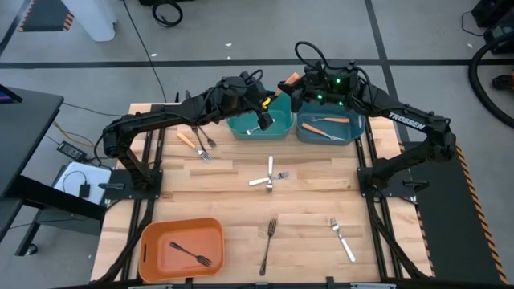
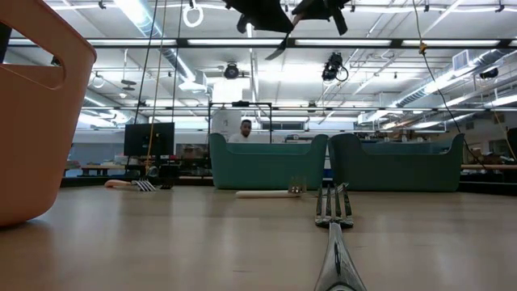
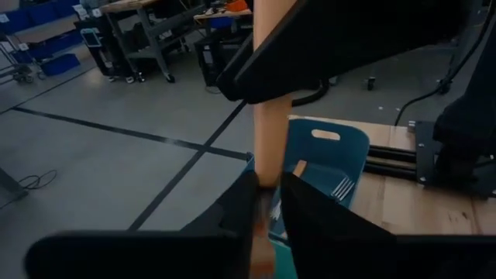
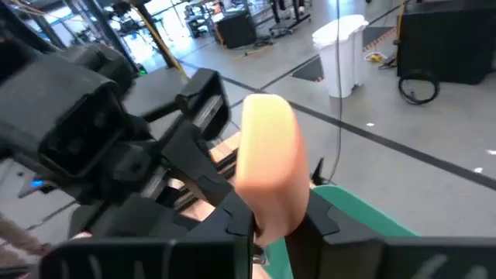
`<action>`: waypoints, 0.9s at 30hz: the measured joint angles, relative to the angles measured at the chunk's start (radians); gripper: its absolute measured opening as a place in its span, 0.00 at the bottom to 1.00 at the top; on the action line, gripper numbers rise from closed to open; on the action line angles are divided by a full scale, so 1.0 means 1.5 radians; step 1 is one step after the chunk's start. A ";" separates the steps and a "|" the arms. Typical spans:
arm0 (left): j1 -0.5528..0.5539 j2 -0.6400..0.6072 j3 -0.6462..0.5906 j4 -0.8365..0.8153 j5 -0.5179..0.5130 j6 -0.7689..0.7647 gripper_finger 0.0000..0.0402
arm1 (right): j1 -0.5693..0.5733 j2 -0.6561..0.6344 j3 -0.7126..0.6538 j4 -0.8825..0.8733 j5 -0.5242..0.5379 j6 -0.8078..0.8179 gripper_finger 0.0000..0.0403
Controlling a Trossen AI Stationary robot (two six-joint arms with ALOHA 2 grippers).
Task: Sort silverware by color (type)
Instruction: Put the orange fork into the blue bin
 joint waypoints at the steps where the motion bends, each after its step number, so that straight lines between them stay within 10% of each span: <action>1: 0.002 0.000 0.000 0.000 0.000 0.000 0.21 | -0.001 0.000 0.000 -0.001 0.006 -0.002 0.12; 27: 0.156 -0.095 -0.001 -0.293 -0.006 0.104 0.34 | -0.147 0.038 0.000 -0.451 0.164 -0.309 0.12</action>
